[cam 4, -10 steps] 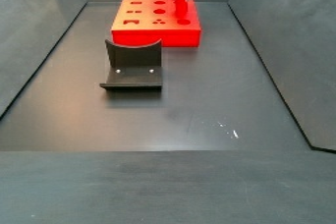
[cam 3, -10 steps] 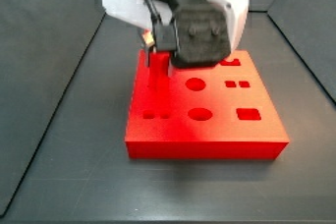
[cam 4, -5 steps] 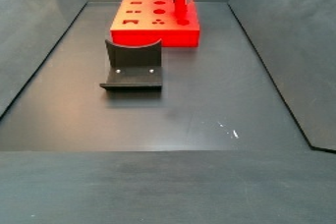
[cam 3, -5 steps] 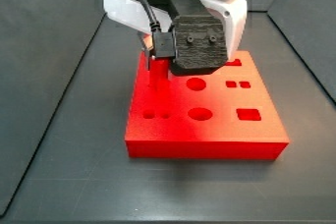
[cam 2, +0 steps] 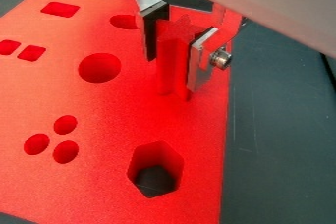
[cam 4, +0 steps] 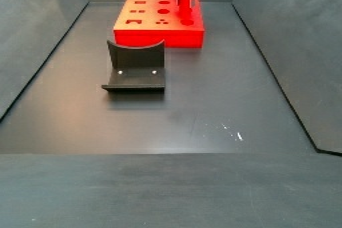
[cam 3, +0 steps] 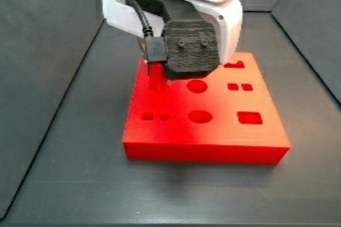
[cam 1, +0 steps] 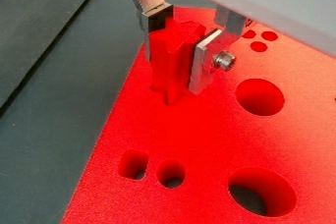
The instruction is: Insert the star object.
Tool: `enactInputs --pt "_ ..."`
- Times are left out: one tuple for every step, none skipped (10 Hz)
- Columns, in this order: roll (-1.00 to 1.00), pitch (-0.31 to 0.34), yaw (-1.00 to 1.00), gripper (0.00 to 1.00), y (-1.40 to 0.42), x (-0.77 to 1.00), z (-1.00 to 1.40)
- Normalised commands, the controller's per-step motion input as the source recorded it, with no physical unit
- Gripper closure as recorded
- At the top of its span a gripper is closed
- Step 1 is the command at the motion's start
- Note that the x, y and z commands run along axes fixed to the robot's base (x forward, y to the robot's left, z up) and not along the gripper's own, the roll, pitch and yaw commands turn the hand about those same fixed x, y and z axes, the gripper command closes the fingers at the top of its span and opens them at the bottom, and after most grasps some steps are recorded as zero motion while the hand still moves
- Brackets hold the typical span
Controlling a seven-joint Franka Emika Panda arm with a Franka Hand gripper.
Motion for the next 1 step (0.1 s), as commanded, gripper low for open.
enactInputs --pt "0.00 0.000 0.00 1.00 0.00 0.00 0.00"
